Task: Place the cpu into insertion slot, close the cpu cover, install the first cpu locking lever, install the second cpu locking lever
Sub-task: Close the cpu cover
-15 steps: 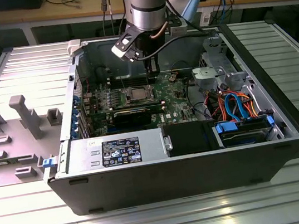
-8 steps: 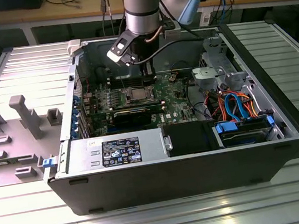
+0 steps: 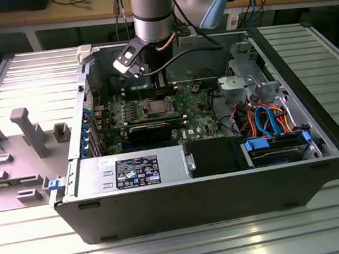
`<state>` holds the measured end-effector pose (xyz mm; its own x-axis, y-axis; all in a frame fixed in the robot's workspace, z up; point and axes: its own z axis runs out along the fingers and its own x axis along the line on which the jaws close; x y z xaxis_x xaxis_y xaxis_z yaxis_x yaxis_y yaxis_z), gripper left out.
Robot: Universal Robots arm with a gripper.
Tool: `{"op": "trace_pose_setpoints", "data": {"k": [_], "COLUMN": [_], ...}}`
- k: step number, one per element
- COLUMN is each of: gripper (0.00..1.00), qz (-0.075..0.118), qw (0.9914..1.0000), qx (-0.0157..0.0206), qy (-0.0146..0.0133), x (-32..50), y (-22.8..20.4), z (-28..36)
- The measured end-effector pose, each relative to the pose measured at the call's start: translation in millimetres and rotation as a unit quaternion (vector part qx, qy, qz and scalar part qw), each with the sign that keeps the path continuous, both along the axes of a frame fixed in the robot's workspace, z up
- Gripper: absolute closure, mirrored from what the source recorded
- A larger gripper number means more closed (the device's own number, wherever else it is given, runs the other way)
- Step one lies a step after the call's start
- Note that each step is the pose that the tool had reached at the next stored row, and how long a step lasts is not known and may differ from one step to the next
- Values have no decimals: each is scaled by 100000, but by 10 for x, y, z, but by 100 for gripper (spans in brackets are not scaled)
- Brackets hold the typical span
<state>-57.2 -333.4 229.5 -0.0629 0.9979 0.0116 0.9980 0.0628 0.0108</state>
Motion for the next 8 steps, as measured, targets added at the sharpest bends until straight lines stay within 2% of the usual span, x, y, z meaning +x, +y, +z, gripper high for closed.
{"op": "trace_pose_setpoints", "data": {"k": [8], "gripper": [89], "qz": [-68], "qw": [100000], "qx": [13], "qy": [-9], "x": [-128], "y": [15], "z": [-45]}}
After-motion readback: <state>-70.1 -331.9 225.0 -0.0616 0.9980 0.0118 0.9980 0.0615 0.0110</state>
